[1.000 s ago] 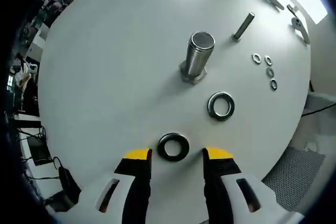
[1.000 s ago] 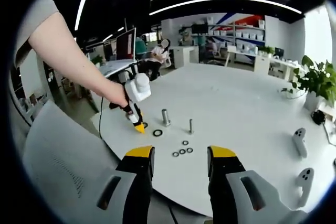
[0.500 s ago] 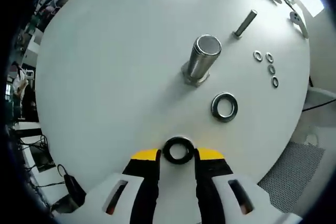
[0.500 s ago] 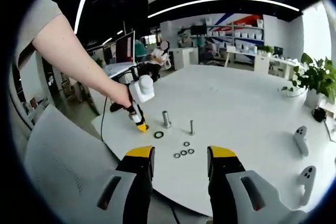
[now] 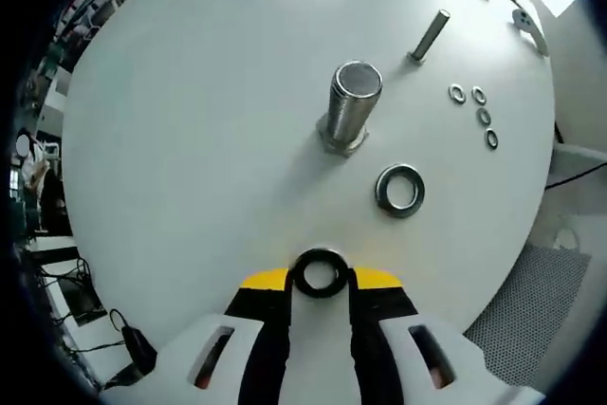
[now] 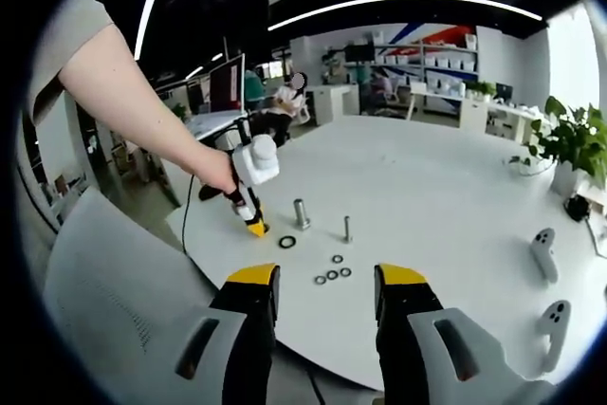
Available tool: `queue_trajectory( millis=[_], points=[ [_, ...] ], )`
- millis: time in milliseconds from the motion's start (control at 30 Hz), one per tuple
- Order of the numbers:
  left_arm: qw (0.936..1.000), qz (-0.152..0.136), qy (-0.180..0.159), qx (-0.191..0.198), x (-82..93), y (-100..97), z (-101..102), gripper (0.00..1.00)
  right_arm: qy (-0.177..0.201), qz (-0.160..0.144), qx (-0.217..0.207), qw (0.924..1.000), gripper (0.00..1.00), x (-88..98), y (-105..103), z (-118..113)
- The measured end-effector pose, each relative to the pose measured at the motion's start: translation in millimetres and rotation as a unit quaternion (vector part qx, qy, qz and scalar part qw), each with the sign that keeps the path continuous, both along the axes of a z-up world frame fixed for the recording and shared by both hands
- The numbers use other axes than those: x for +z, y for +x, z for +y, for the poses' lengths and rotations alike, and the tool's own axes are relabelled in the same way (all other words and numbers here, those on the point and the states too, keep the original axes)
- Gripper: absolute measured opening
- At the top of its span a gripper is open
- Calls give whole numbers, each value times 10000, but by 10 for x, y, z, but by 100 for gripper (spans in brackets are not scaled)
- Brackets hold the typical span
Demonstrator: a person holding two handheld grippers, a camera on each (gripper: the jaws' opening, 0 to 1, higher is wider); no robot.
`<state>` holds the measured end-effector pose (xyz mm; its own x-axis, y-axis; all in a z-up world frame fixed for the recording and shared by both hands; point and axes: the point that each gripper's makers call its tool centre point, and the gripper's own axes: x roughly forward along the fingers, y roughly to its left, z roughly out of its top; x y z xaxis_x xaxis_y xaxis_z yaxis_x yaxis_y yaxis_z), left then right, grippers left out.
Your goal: Place the washer onto the threaded stud by aligning its center hole with the stud, sliding it down to the base, and recovering from edge contact or off-axis alignment until the washer reaches the visible bottom stop.
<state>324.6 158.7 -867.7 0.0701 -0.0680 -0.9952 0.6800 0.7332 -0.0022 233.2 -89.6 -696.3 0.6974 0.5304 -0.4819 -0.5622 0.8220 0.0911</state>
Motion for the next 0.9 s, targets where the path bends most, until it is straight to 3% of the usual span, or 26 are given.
queue_trajectory(
  millis=[167, 700, 900],
  points=[
    [9999, -79, -10, -121, -2, -2, -7, 21, 15, -20, -22, 10000, 42, 10, 3, -7],
    [9998, -178, -113, 41, -11, -6, -23, 25, 65, -29, -63, 10000, 42, 21, 7, -21],
    [9999, -169, -30, -15, -39, 14, -59, 21, 56, -26, -59, 10000, 42, 18, 6, -21]
  ],
)
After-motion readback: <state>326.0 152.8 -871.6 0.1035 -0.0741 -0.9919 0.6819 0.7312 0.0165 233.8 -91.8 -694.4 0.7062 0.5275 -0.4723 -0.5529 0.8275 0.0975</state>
